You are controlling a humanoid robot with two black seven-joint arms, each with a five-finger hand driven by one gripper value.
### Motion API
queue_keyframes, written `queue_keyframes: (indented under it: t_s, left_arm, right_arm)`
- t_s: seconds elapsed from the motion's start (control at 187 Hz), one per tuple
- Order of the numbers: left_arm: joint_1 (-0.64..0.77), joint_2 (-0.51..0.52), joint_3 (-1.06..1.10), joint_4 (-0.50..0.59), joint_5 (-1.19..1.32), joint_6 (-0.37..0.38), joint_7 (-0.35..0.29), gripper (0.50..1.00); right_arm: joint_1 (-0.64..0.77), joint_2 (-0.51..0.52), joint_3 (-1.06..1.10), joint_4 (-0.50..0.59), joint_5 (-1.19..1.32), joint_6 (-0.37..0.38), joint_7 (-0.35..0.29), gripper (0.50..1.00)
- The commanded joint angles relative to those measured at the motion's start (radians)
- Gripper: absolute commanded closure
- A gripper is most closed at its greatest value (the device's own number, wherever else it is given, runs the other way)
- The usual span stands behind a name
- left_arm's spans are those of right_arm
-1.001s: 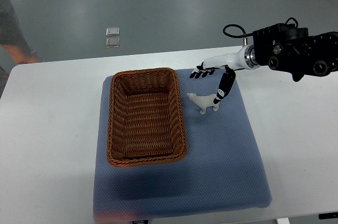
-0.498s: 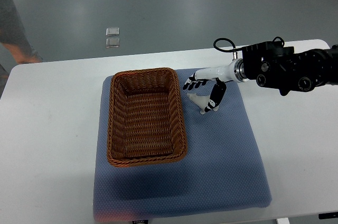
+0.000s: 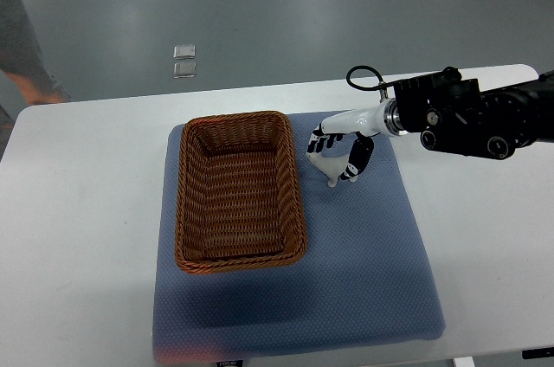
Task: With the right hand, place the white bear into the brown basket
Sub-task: 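Lower the right hand and close its fingers around the white bear, then lift the bear with the right hand and carry it over the basket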
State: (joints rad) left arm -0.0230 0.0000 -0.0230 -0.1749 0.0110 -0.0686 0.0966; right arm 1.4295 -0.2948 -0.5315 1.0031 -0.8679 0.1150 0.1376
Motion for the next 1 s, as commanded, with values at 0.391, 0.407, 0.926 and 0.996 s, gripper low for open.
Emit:
queue_keyframes:
  t_s: [0.391,0.407,0.926,0.996]
  left_arm:
    - [0.000,0.000,0.000,0.000,0.000,0.000,0.000,0.500]
    - [0.000,0.000,0.000,0.000,0.000,0.001,0.000,0.500]
    - [0.000,0.000,0.000,0.000,0.000,0.000,0.000,0.500]
    - [0.000,0.000,0.000,0.000,0.000,0.000,0.000,0.500]
  right_arm:
    - [-0.027,0.003,-0.005,-0.020,-0.037,-0.005,0.001,0.971]
    - [-0.027,0.003,-0.007,-0.020,-0.039,-0.005,0.001,0.983]
    - [0.022,-0.023,-0.015,-0.021,-0.039,0.002,0.002,1.000]
    - [0.034,-0.041,-0.015,-0.023,-0.037,0.002,0.002,1.000]
